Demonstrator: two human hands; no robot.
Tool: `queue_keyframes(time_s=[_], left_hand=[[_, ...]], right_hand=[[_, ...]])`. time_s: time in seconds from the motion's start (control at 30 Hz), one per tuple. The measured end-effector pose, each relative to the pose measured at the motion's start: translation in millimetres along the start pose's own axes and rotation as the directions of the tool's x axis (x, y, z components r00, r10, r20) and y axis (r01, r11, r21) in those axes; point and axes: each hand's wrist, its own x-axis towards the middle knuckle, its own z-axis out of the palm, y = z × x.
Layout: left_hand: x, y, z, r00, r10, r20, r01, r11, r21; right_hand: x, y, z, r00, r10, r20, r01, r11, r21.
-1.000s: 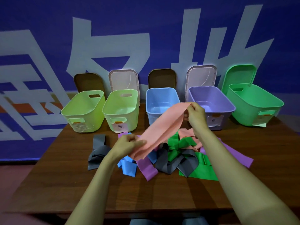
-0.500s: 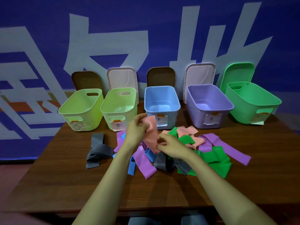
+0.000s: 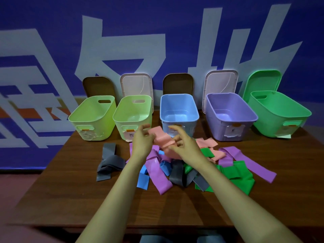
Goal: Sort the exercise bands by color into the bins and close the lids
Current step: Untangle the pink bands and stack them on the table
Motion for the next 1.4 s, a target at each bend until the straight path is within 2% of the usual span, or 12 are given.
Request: queue_keyframes(time_s=[0.13,0.2,0.23,0.37,0.5,0.6,0.77,0.9,1.03,1.17,1.3,1.4], left_hand=[[0,-14,-11,0.999,0.033,0.016,-0.037,0.963,0.267],[-4,-16,-10,0.999,0.025,0.038,-0.035,0.951,0.307],[-6,-16,-9,0.999,0.027,0.038,-0.036,0.965,0.261],[-18,-9,-4,0.99,0.1,0.099,-0.079,0.978,-0.194],[-20,11,-2,0.973,0.209,0.099,-0.164,0.926,-0.34],[-12,33,-7,0.967,0.253,0.034,-0.22,0.896,-0.386],[-4,61,-19,0.925,0.377,-0.046,-0.373,0.88,-0.293],[-2,77,-24,0.89,0.444,-0.103,-0.455,0.854,-0.251],[2,80,-24,0.892,0.428,-0.148,-0.45,0.874,-0.185],[-3,61,-20,0.806,0.522,-0.28,-0.545,0.839,-0.003],[-17,46,-13,0.848,0.521,-0.095,-0.525,0.851,-0.026],[-12,34,-13,0.922,0.384,-0.041,-0.383,0.923,0.039]], right_hand=[[7,-17,-8,0.986,-0.169,-0.004,0.165,0.97,-0.18],[13,-26,-11,0.978,-0.205,-0.034,0.192,0.954,-0.229],[15,-30,-12,0.975,-0.213,-0.067,0.195,0.957,-0.213],[26,-51,-13,0.956,-0.239,-0.168,0.223,0.968,-0.113],[45,-78,-20,0.947,-0.282,-0.153,0.285,0.959,-0.004],[55,-100,-31,0.939,-0.333,-0.091,0.331,0.943,-0.034],[61,-126,-42,0.902,-0.43,-0.04,0.408,0.88,-0.243],[64,-132,-39,0.87,-0.478,-0.119,0.407,0.833,-0.374],[60,-145,-38,0.9,-0.431,-0.064,0.401,0.877,-0.265],[63,-156,-35,0.937,-0.343,-0.062,0.318,0.915,-0.246],[65,-168,-34,0.971,-0.23,-0.063,0.226,0.972,-0.055],[61,-171,-31,0.974,-0.227,-0.008,0.227,0.973,-0.052]])
